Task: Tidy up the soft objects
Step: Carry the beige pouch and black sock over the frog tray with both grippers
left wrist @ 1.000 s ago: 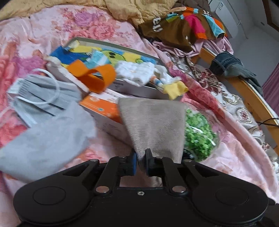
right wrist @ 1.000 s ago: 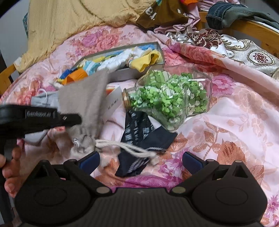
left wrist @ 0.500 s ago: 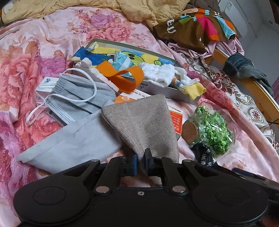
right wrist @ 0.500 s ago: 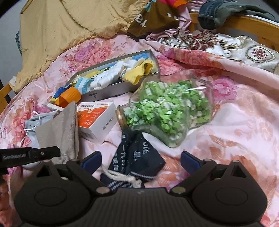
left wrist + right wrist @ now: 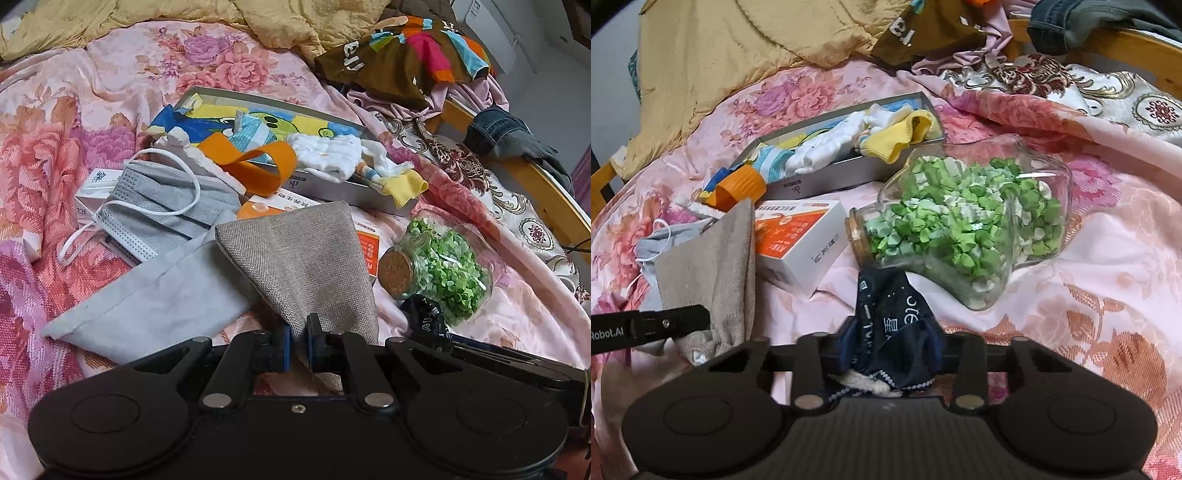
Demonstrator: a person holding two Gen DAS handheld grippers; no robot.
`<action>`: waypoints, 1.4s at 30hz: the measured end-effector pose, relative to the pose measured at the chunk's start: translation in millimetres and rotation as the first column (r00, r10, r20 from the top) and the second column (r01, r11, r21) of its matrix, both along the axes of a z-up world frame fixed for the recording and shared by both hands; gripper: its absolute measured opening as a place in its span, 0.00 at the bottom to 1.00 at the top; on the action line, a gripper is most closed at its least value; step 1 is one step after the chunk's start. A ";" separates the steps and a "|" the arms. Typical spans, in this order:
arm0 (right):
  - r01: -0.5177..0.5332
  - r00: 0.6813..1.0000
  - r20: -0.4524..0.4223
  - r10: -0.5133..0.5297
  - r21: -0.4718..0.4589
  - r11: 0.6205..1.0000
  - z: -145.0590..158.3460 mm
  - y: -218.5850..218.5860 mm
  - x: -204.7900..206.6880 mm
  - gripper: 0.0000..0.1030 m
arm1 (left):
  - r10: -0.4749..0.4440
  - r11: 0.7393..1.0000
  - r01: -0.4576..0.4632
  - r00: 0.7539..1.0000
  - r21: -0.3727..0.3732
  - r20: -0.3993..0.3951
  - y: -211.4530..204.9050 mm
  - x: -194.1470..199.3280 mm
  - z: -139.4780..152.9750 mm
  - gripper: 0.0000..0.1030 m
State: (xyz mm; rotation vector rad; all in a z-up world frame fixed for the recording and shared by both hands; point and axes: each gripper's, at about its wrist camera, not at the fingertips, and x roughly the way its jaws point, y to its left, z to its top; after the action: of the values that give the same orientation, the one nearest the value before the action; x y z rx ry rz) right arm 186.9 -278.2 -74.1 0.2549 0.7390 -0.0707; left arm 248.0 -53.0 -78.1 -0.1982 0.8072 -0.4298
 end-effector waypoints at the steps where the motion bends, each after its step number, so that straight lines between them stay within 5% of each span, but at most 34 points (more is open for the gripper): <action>1: -0.009 1.000 0.002 0.009 -0.007 1.000 0.1 1.7 -0.1 0.30 | 0.000 1.000 0.000 1.000 0.000 0.002 0.1 -0.3 0.1 0.08; 8: -0.055 0.998 0.021 0.056 -0.032 0.998 2.8 10.9 -4.4 0.10 | -0.002 1.000 0.002 1.000 0.008 0.026 -1.1 -7.5 6.8 0.08; 23: -0.010 0.954 0.301 0.010 0.000 1.000 40.4 -1.4 -30.7 0.09 | 0.053 0.992 -0.074 0.980 0.102 0.189 6.9 -20.6 55.8 0.06; 32: -0.037 0.925 0.378 0.035 -0.003 0.999 56.9 -3.7 -32.3 0.09 | 0.070 0.989 -0.102 0.961 0.108 0.266 11.0 -17.6 88.2 0.05; 42: -0.095 0.874 0.479 0.083 0.000 0.995 87.2 -14.0 21.5 0.09 | 0.099 0.990 -0.126 0.940 0.060 0.326 3.1 20.6 133.7 0.05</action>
State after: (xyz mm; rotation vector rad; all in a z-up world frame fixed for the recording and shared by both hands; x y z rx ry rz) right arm 208.4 -292.1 13.0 0.2475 0.2540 0.0888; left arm 268.6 -50.0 55.7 -0.0947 0.4868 -0.3102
